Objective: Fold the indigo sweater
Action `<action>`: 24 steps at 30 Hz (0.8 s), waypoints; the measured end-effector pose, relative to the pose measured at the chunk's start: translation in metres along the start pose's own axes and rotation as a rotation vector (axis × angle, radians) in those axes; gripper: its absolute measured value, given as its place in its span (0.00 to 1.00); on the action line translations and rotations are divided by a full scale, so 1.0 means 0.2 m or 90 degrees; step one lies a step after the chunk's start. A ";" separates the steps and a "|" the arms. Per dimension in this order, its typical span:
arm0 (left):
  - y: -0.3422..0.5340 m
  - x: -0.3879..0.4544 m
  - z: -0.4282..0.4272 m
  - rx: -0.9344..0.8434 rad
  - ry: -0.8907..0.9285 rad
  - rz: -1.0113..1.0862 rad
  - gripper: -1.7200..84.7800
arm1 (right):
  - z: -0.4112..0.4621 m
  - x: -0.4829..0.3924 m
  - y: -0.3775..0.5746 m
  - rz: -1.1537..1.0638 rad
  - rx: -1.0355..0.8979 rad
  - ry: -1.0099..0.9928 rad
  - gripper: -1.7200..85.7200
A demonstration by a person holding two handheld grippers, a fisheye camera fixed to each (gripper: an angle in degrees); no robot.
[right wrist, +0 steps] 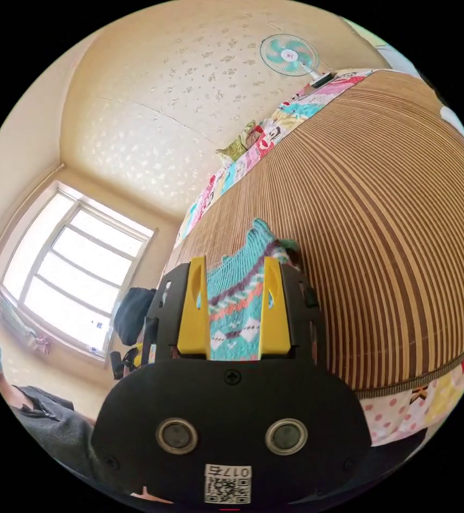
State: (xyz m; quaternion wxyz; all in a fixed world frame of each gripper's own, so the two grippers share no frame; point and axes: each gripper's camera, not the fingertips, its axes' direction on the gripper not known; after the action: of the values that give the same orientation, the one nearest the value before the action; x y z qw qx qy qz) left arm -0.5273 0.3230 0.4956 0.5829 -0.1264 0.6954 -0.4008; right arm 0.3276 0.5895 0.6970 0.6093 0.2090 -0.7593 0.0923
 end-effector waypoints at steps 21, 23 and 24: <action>0.09 0.56 0.30 -0.223 0.250 0.037 0.11 | 0.87 -1.74 1.26 -0.827 -0.374 0.205 0.17; 0.09 0.65 0.26 -0.188 0.205 0.088 0.10 | 0.79 -1.75 1.18 -0.782 -0.295 0.239 0.14; 0.10 0.71 0.25 -0.174 0.223 0.117 0.07 | 0.76 -1.74 1.13 -0.751 -0.284 0.220 0.13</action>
State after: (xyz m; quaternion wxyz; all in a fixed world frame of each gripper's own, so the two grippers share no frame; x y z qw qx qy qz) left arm -0.5160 0.2241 0.3809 0.4651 -0.0684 0.8421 -0.2641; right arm 0.1553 0.8037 0.3516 0.6997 0.4416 -0.4089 -0.3850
